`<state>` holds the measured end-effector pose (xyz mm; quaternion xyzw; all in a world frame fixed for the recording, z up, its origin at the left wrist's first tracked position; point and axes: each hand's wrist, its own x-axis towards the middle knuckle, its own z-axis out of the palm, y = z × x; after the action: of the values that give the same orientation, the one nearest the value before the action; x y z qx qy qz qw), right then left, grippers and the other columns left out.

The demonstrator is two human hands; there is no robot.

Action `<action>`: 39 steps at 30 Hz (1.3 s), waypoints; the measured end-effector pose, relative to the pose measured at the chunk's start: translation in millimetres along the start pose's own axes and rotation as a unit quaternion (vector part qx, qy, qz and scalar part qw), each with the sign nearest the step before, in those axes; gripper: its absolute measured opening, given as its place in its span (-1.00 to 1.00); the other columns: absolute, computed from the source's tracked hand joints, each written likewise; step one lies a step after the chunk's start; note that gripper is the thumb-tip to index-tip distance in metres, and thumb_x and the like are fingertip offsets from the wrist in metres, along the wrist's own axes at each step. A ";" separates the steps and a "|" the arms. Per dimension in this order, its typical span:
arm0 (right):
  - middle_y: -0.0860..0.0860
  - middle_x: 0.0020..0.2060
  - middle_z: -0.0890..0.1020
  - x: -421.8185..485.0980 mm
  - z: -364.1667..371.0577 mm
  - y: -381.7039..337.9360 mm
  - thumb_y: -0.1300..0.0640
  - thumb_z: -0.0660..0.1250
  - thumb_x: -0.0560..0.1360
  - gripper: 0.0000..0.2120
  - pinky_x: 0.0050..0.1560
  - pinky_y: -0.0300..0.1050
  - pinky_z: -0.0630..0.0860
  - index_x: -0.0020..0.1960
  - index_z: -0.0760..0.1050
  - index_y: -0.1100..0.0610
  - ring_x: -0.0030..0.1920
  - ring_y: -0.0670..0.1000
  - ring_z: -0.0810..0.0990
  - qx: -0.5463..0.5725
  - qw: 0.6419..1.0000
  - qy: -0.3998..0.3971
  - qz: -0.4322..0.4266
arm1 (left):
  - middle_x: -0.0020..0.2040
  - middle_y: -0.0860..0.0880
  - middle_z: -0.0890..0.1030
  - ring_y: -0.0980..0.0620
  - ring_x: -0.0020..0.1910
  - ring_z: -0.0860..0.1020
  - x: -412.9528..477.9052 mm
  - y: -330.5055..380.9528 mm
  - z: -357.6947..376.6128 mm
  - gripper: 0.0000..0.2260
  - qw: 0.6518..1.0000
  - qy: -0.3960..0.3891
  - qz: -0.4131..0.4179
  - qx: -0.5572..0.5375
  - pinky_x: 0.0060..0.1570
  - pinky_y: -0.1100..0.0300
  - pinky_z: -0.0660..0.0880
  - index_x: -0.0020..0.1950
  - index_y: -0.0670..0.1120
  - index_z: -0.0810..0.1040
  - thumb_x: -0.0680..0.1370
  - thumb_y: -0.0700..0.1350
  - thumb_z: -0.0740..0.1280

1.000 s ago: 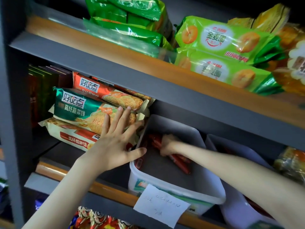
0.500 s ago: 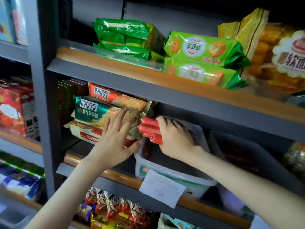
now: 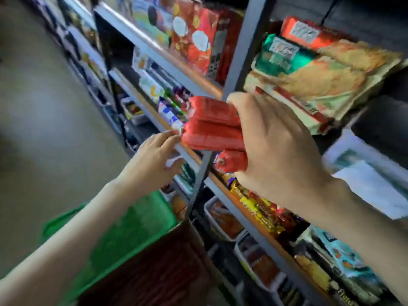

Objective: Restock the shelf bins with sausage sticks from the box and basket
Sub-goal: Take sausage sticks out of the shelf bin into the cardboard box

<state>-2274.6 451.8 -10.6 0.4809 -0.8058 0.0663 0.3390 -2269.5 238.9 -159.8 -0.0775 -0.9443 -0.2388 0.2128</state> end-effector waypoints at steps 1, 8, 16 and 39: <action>0.17 -0.17 0.53 -2.6 21.7 -14.7 0.25 0.28 0.35 -0.63 -0.16 0.10 0.42 0.14 0.42 0.29 -0.20 0.23 0.49 0.026 0.999 -0.018 -0.008 | 0.20 -0.22 0.55 -0.25 0.15 0.52 -26.0 -17.1 6.2 -0.52 0.999 -0.018 -0.037 0.001 0.15 -0.10 0.47 0.21 -0.24 0.52 0.46 0.04 0.12; 0.10 -0.21 0.55 -122.6 255.6 -115.6 0.24 0.50 0.15 -0.46 -0.22 0.02 0.52 0.10 0.45 0.25 -0.23 0.15 0.53 0.151 0.931 -0.322 -0.080 | 0.08 -0.21 0.61 -0.23 -0.02 0.62 -243.7 -103.5 97.1 -0.56 0.953 -0.159 -0.241 0.089 -0.05 -0.05 0.56 0.15 -0.22 0.56 0.30 -0.15 0.48; 0.17 0.16 0.56 -282.9 411.7 -197.6 0.19 0.57 0.13 -0.18 0.33 0.08 0.34 0.36 0.41 0.20 0.18 0.15 0.55 0.167 0.832 -0.515 -0.121 | 0.13 -0.19 0.58 -0.19 0.03 0.58 -370.2 -125.2 192.9 -0.23 0.899 -0.240 -0.310 0.197 0.03 -0.05 0.52 0.31 -0.22 0.45 0.11 -0.12 0.53; 0.09 0.26 0.40 -73.1 66.3 56.4 0.11 0.25 0.48 -0.49 0.25 0.01 0.33 0.41 0.28 0.16 0.22 0.10 0.42 0.030 0.989 -0.093 0.107 | 0.39 -0.25 0.34 -0.18 0.33 0.28 56.3 60.3 74.4 -0.40 0.994 0.051 0.071 0.059 0.30 -0.14 0.23 0.38 -0.14 0.24 0.42 0.02 0.35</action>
<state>-2330.4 506.3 -93.3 0.4056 -0.8786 0.0814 0.2385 -2332.2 330.2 -169.1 -0.1197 -0.9367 -0.1705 0.2814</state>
